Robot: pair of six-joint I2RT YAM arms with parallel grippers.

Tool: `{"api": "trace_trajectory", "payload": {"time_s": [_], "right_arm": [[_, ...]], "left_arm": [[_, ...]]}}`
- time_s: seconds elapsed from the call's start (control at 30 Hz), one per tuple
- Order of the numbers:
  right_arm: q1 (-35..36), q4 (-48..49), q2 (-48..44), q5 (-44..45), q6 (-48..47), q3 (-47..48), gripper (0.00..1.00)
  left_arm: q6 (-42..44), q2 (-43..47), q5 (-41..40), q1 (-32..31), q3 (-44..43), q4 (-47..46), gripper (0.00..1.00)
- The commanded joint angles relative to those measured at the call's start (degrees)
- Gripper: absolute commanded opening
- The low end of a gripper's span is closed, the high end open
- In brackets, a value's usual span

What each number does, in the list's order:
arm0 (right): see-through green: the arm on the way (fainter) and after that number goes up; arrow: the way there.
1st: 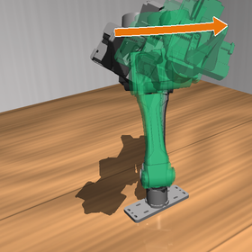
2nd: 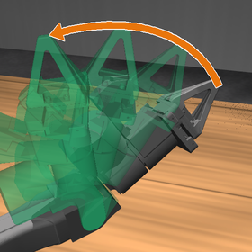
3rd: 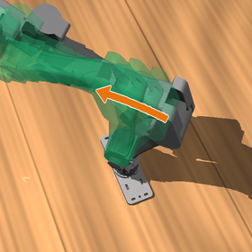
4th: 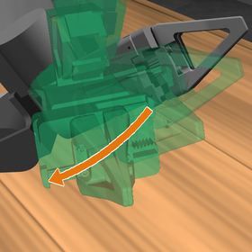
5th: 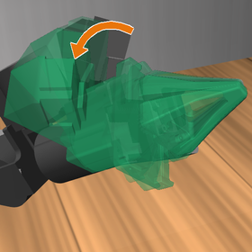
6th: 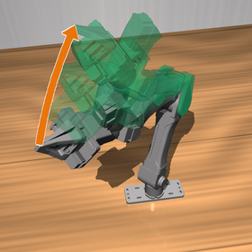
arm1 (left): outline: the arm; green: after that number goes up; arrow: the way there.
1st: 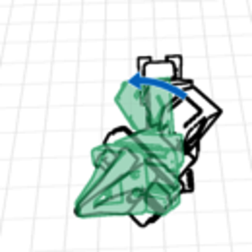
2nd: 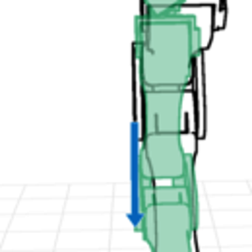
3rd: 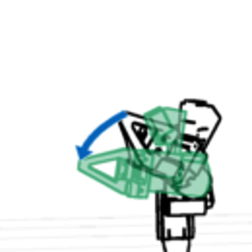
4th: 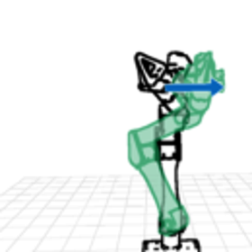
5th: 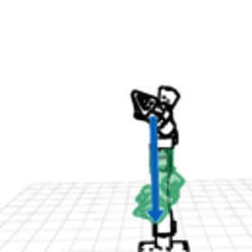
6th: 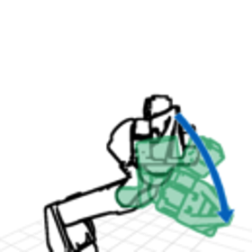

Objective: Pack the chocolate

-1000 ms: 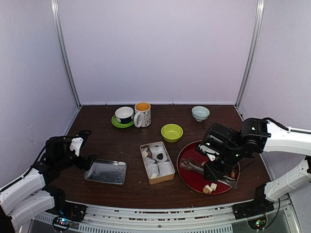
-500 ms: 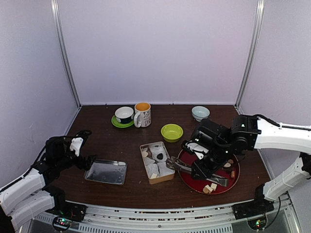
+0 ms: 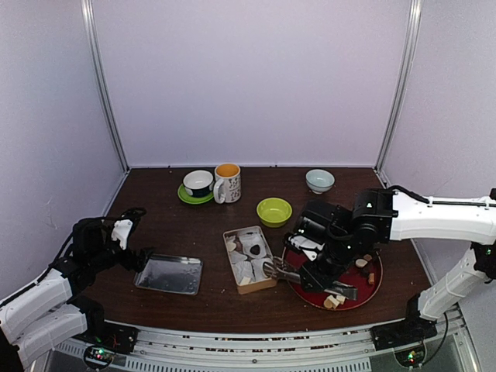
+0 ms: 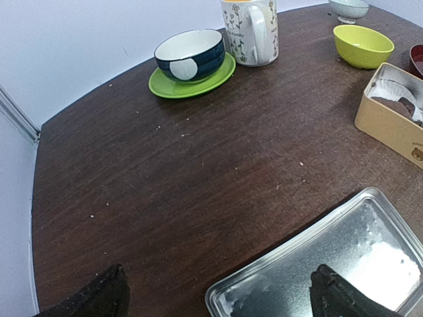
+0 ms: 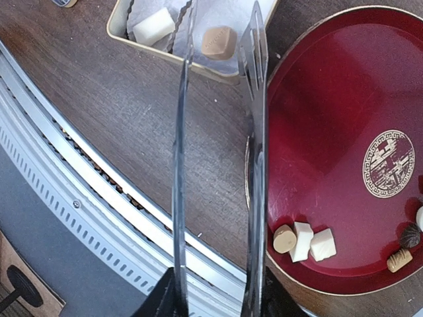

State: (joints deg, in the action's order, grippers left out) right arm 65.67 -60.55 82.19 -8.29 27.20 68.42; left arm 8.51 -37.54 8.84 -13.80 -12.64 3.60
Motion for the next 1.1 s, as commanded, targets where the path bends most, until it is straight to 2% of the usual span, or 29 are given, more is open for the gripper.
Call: {"api": "trace_trajectory", "payload": {"time_s": [0.0, 0.23, 0.7, 0.83, 1.07], "right_arm": [[0.4, 0.05, -0.14, 1.25, -0.48, 1.98, 0.37], [0.37, -0.18, -1.53, 4.47, 0.23, 2.59, 0.37], [-3.43, 2.61, -14.72, 28.02, 7.09, -1.7, 0.34], [-4.28, 5.82, -18.21, 28.87, 7.23, -4.14, 0.34], [-4.94, 6.82, -18.56, 29.6, 8.0, -6.64, 0.34]], "left_arm": [[0.63, 0.25, 0.7, 0.32, -0.38, -1.49, 0.98], [0.62, 0.23, 0.68, 0.32, -0.36, -1.46, 0.98], [0.63, 0.01, 0.67, 0.29, -0.49, -1.49, 0.98], [0.61, 0.01, 0.66, 0.35, -0.52, -1.48, 0.98], [0.62, 0.05, 0.65, 0.28, -0.51, -1.48, 0.98]]}}
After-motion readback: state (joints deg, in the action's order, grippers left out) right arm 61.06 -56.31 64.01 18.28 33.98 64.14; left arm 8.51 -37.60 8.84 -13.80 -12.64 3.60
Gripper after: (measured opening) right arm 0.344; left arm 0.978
